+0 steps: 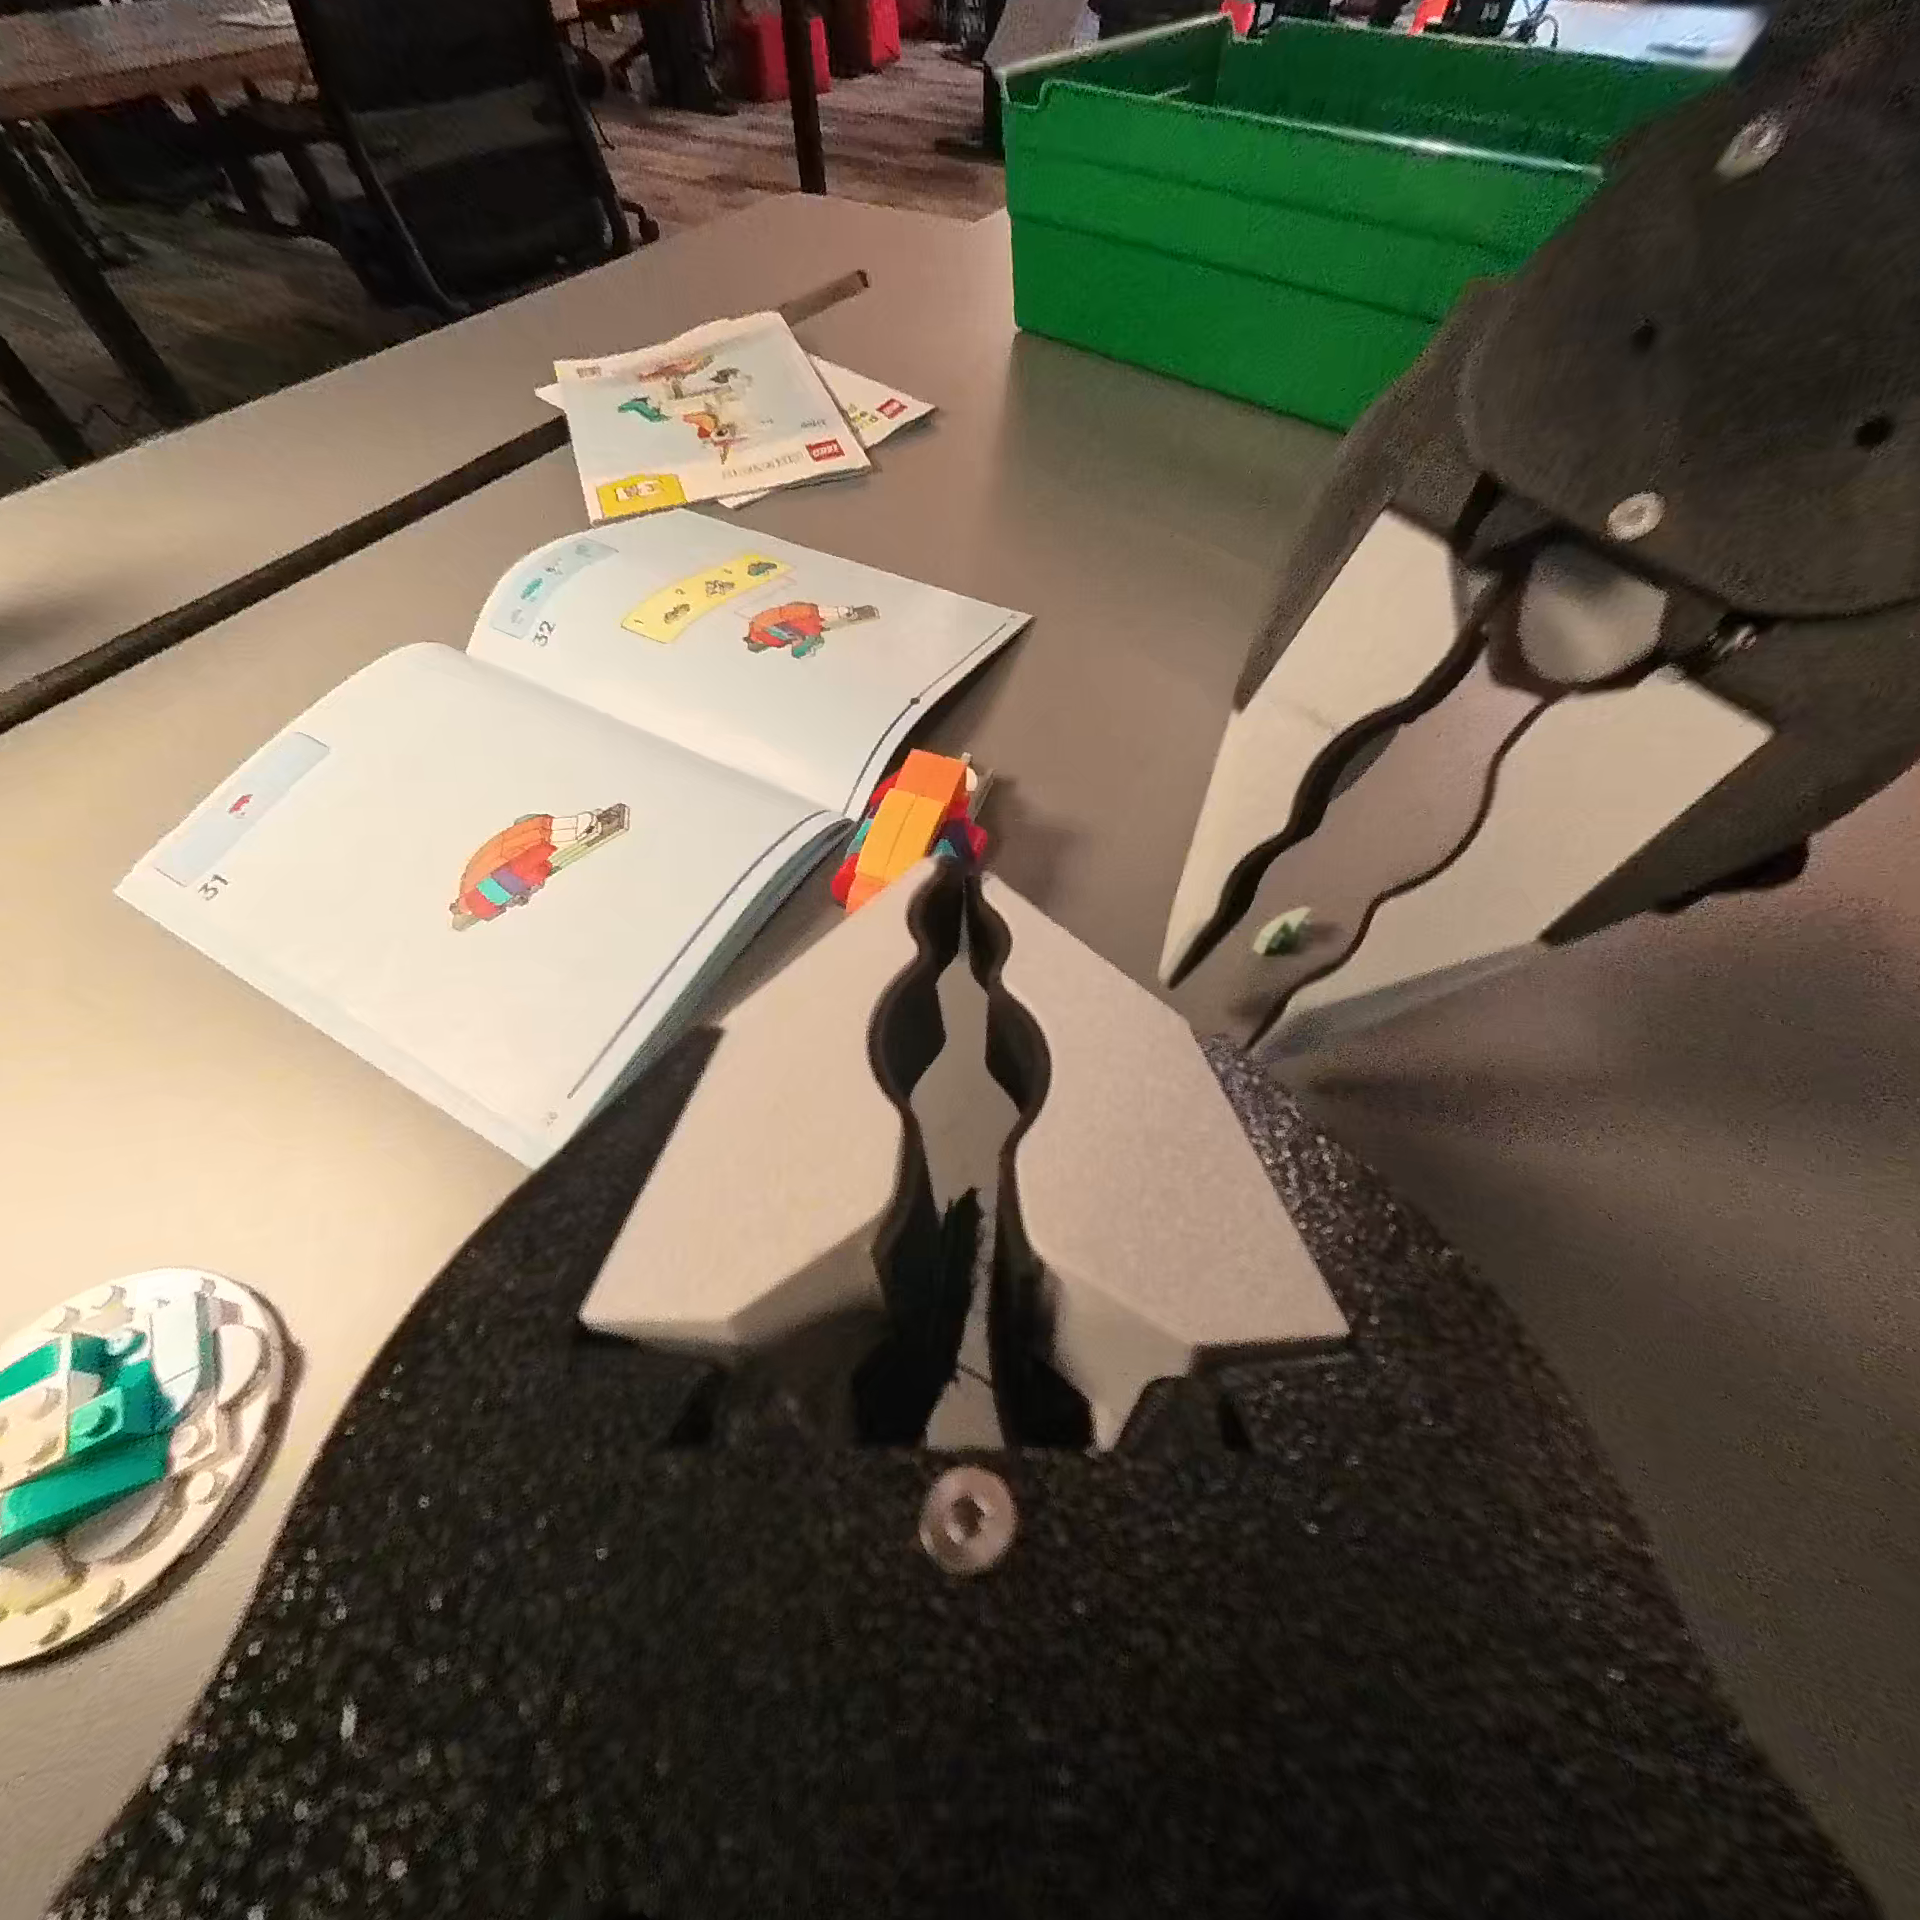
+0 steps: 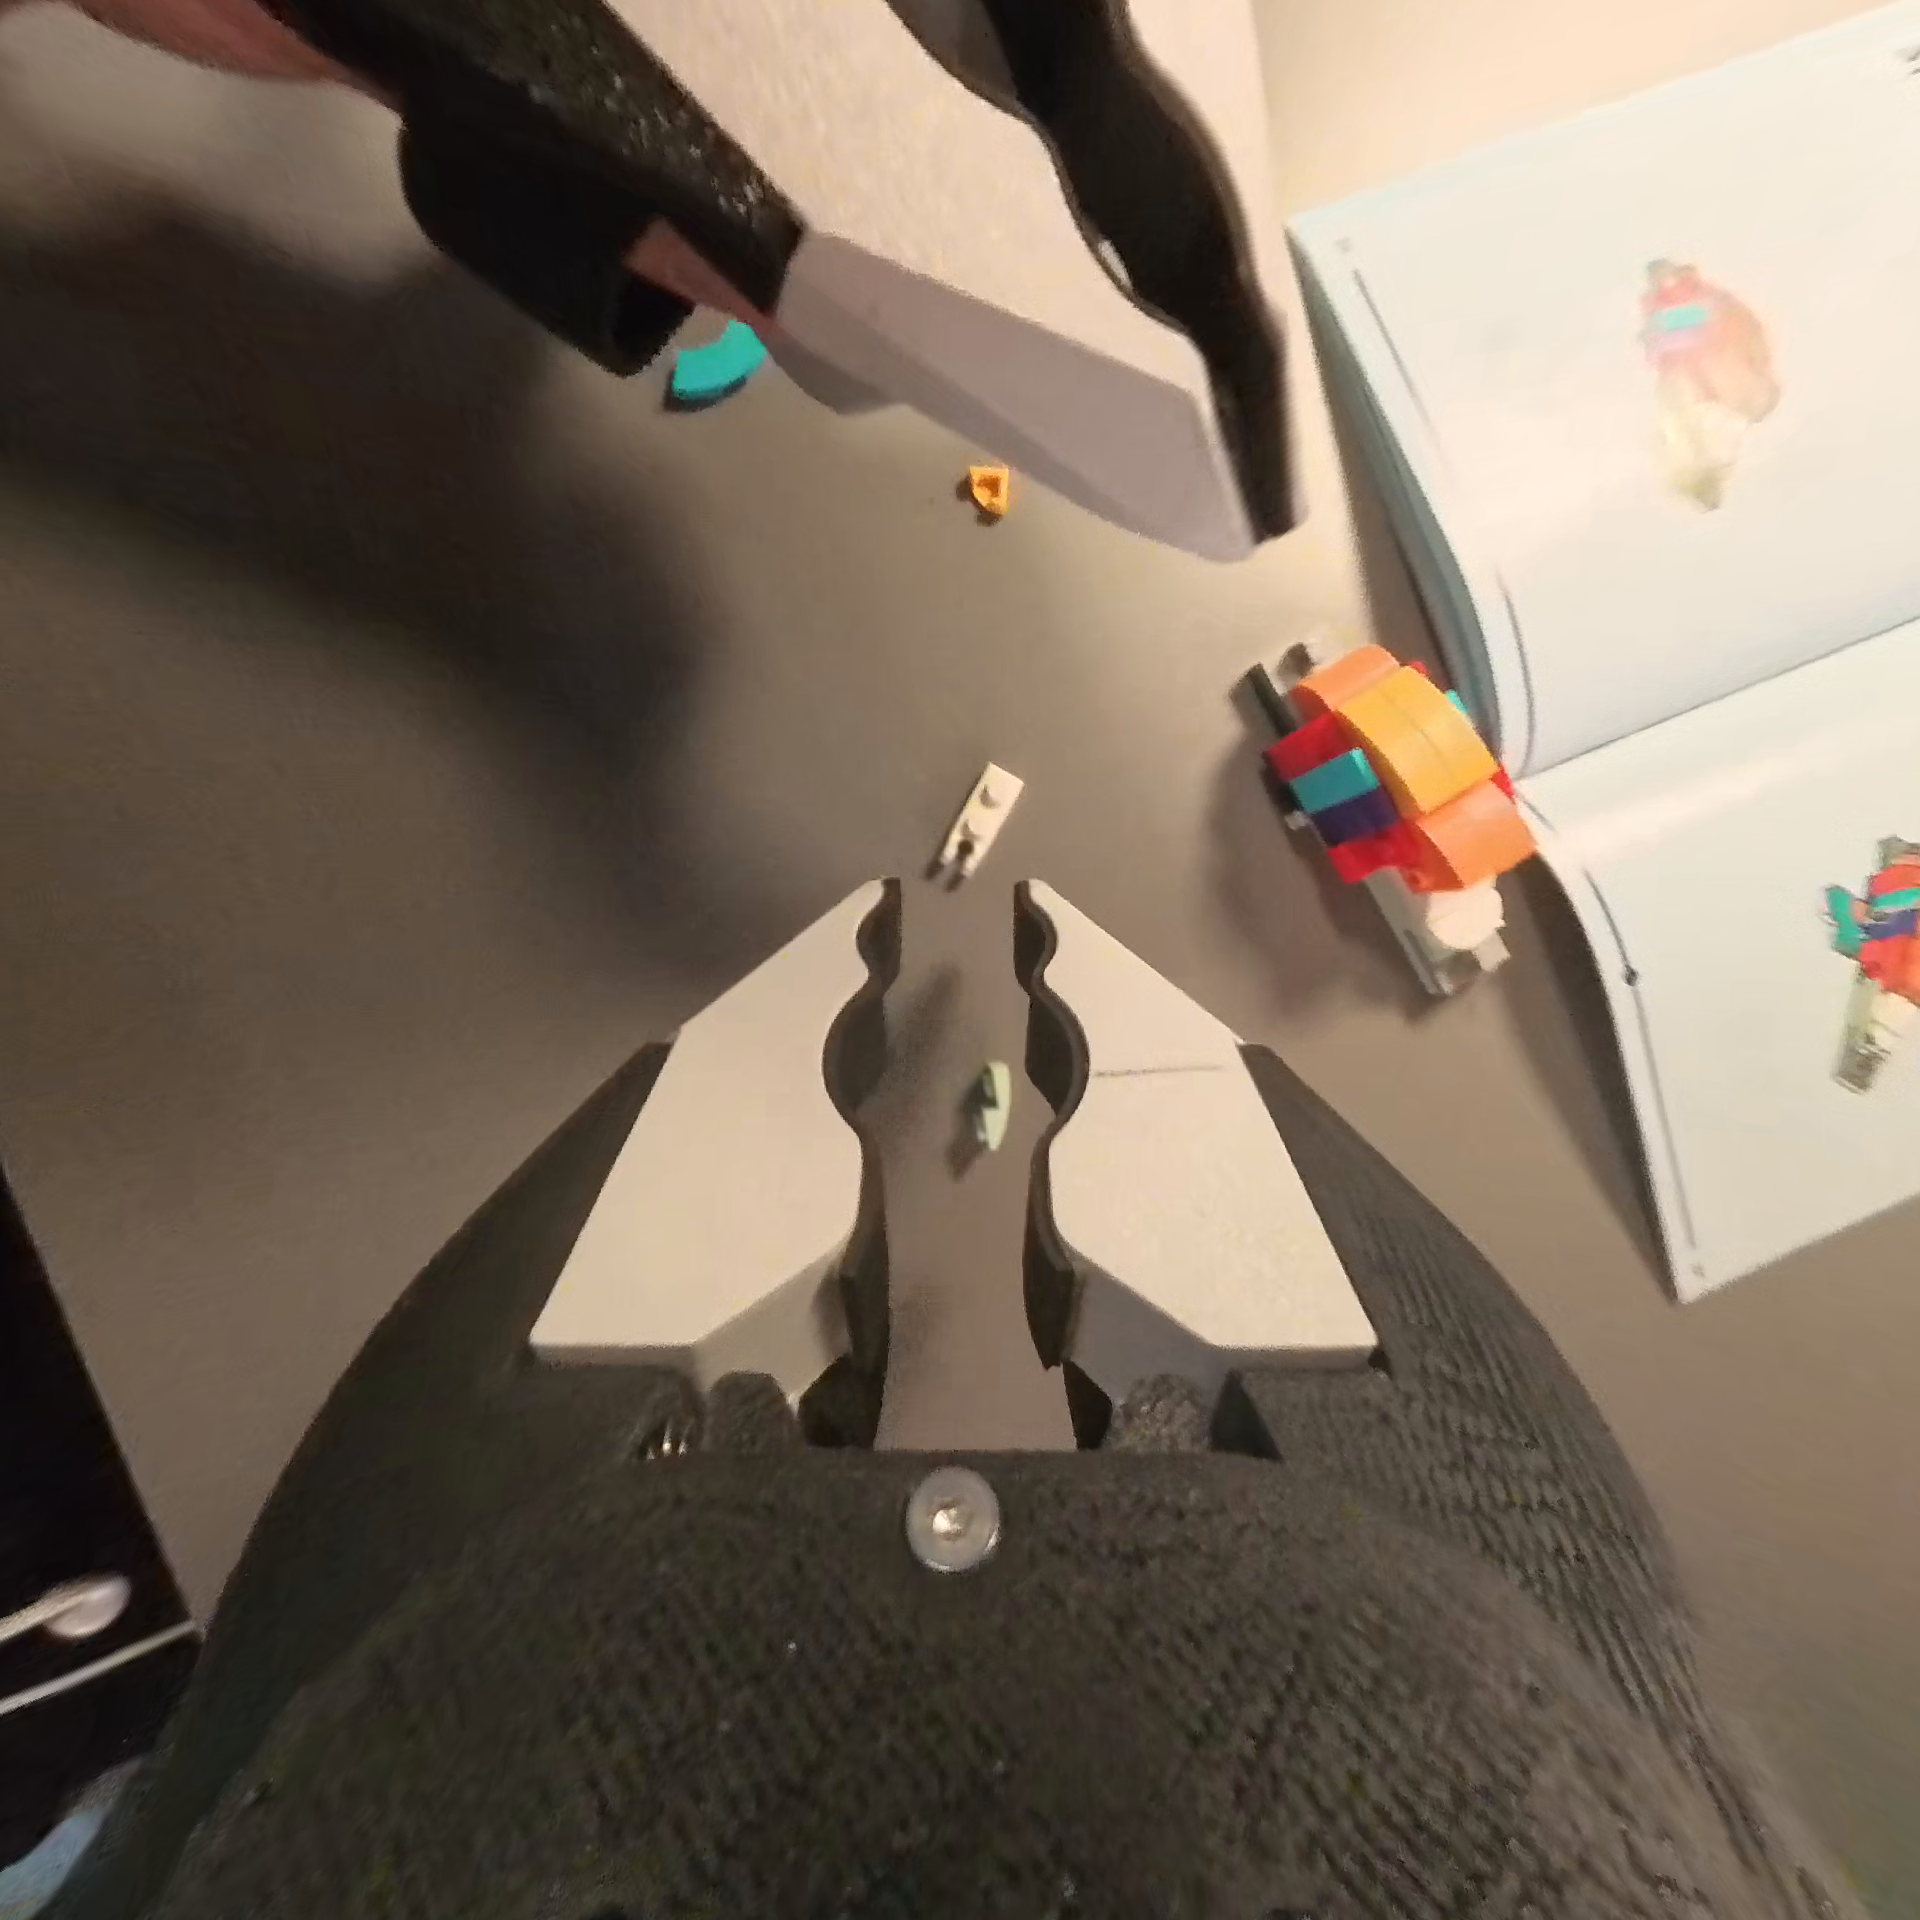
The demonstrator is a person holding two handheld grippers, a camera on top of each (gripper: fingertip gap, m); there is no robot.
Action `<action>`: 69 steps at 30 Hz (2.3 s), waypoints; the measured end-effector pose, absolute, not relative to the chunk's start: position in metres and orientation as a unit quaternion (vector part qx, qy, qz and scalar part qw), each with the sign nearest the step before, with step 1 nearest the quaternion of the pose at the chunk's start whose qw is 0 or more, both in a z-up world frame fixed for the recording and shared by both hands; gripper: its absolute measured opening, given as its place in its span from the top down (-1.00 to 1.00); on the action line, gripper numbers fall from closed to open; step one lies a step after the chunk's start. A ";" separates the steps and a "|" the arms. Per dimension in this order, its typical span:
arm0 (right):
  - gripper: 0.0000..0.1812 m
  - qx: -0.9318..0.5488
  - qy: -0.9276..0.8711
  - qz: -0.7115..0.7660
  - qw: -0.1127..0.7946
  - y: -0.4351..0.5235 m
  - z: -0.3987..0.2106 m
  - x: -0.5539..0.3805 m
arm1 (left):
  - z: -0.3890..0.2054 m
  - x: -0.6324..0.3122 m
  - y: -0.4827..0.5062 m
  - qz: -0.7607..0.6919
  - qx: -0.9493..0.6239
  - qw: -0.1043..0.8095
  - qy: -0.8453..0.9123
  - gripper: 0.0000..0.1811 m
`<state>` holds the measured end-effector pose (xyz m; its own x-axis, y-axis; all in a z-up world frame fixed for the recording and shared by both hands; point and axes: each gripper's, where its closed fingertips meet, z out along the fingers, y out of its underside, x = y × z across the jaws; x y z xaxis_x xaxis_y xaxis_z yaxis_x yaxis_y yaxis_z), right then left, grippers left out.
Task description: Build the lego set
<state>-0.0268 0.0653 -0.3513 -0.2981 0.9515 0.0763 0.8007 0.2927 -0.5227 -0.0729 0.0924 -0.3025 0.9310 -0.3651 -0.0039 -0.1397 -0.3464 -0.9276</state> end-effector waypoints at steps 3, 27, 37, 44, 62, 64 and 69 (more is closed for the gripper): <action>0.78 -0.571 -0.779 0.185 0.180 0.065 -0.361 -0.032 | -0.297 -0.074 0.091 -0.110 -0.812 0.554 0.148 1.00; 0.94 -0.386 -0.550 0.738 0.068 -0.010 -0.201 -0.001 | -0.191 0.000 0.001 -0.429 -0.508 0.672 0.326 0.66; 0.94 -0.380 -0.533 0.756 0.016 -0.010 -0.201 0.003 | -0.191 0.005 -0.007 -0.486 -0.479 0.654 0.325 0.94; 0.94 -0.384 -0.528 0.758 -0.001 -0.007 -0.209 0.004 | -0.201 0.010 -0.001 -0.470 -0.506 0.643 0.332 0.91; 0.40 -0.476 -0.716 0.449 0.242 0.082 -0.321 0.007 | -0.304 0.008 0.061 -0.241 -0.740 0.526 0.343 0.95; 0.42 -0.473 -0.723 0.445 0.235 0.079 -0.331 0.005 | -0.308 0.012 0.059 -0.225 -0.738 0.526 0.358 0.95; 0.49 -0.467 -0.750 0.397 0.248 0.077 -0.345 0.009 | -0.310 0.022 0.054 -0.175 -0.717 0.541 0.404 0.95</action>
<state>0.0091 0.0773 -0.3454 -0.4406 0.8977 0.0007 0.5048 0.2483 -0.8268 0.0225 0.0542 -0.3096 0.6128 -0.7680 -0.1862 -0.3890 -0.0881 -0.9170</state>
